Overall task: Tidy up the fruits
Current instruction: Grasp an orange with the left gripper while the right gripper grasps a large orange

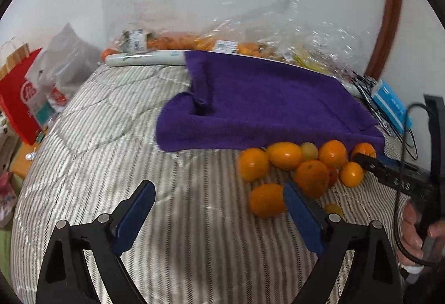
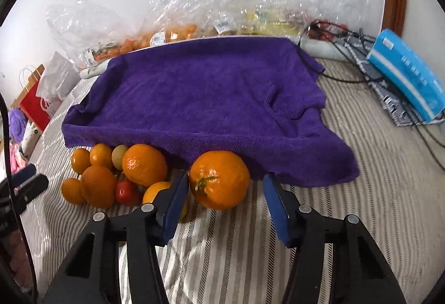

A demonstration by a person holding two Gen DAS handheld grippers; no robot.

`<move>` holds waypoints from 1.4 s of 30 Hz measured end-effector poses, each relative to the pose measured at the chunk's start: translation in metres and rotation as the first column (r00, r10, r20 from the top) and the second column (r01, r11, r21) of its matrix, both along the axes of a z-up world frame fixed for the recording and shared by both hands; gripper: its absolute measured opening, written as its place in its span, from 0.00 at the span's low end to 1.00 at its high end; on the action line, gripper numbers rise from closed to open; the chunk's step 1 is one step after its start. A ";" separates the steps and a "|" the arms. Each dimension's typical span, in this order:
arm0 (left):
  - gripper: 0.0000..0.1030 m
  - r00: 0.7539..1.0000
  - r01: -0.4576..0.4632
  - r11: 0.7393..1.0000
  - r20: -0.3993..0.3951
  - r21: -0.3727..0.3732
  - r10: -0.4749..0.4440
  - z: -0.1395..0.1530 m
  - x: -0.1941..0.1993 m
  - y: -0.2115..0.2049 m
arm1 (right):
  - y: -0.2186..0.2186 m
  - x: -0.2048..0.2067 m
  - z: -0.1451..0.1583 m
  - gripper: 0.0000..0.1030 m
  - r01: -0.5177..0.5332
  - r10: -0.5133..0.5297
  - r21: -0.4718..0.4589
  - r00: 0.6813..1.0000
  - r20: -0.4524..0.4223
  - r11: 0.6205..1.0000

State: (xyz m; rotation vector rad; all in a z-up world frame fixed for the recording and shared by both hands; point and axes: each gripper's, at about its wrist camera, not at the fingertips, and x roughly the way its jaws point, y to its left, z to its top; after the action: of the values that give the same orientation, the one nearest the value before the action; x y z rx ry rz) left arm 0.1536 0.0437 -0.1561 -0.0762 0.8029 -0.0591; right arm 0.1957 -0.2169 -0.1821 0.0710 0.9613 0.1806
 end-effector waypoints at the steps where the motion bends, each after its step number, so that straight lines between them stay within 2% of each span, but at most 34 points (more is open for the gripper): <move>1: 0.90 1.000 0.011 1.000 0.001 0.004 -0.011 -0.001 0.000 -0.003 | 0.000 0.003 -0.003 0.50 0.000 0.000 0.010 1.000 -0.010 1.000; 3: 0.90 1.000 0.031 0.999 -0.006 0.018 -0.031 -0.004 0.003 -0.009 | -0.001 0.006 -0.006 0.43 -0.010 0.010 0.019 1.000 -0.019 1.000; 9: 0.81 0.997 0.069 0.998 -0.033 0.001 -0.069 -0.014 0.008 -0.017 | -0.006 0.000 -0.003 0.43 0.003 -0.003 -0.014 1.000 0.003 1.000; 12: 0.72 0.994 0.088 0.996 -0.058 -0.008 -0.088 -0.021 0.011 -0.022 | -0.014 -0.005 -0.001 0.43 0.005 -0.005 -0.013 1.000 0.010 1.000; 14: 0.60 0.993 0.101 0.995 -0.065 -0.012 -0.102 -0.025 0.013 -0.025 | -0.018 -0.007 -0.002 0.43 0.010 -0.010 -0.009 1.000 0.003 1.000; 17: 0.52 0.992 0.106 0.994 -0.068 0.010 -0.105 -0.028 0.015 -0.032 | -0.021 -0.010 -0.005 0.43 0.024 -0.024 0.001 1.000 0.006 1.000; 23: 0.51 0.990 0.129 0.990 -0.073 0.054 -0.124 -0.030 0.015 -0.042 | -0.016 -0.013 -0.010 0.43 0.046 -0.044 -0.055 0.998 0.034 0.997; 25: 0.51 0.990 0.128 0.989 -0.076 0.074 -0.123 -0.031 0.016 -0.044 | -0.016 -0.012 -0.010 0.43 0.041 -0.040 -0.048 0.999 0.031 0.998; 27: 0.45 0.989 0.131 0.988 -0.075 0.080 -0.125 -0.030 0.017 -0.044 | -0.019 -0.012 -0.010 0.42 0.049 -0.048 -0.033 0.998 0.033 0.998; 29: 0.36 0.988 0.141 0.988 -0.068 0.060 -0.137 -0.029 0.017 -0.042 | -0.021 -0.012 -0.009 0.41 0.053 -0.052 -0.019 0.998 0.034 0.998; 34: 0.34 0.988 0.139 0.989 -0.054 -0.048 -0.141 -0.028 0.015 -0.032 | -0.020 -0.014 -0.006 0.41 0.030 -0.030 -0.007 0.998 0.055 1.000; 39: 0.34 0.993 0.111 0.992 -0.042 -0.064 -0.114 -0.027 0.013 -0.028 | -0.018 -0.021 0.001 0.41 0.007 -0.010 0.027 0.996 0.093 1.000; 42: 0.34 0.994 0.091 0.995 -0.062 -0.048 -0.094 -0.029 0.010 -0.027 | -0.019 -0.026 0.005 0.38 0.009 -0.015 0.057 0.995 0.102 0.998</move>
State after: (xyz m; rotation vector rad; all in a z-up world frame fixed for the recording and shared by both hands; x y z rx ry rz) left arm 0.1636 0.0170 -0.1846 -0.0843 0.8692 -0.1632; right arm 0.1693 -0.2362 -0.1771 0.1185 0.8530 0.1985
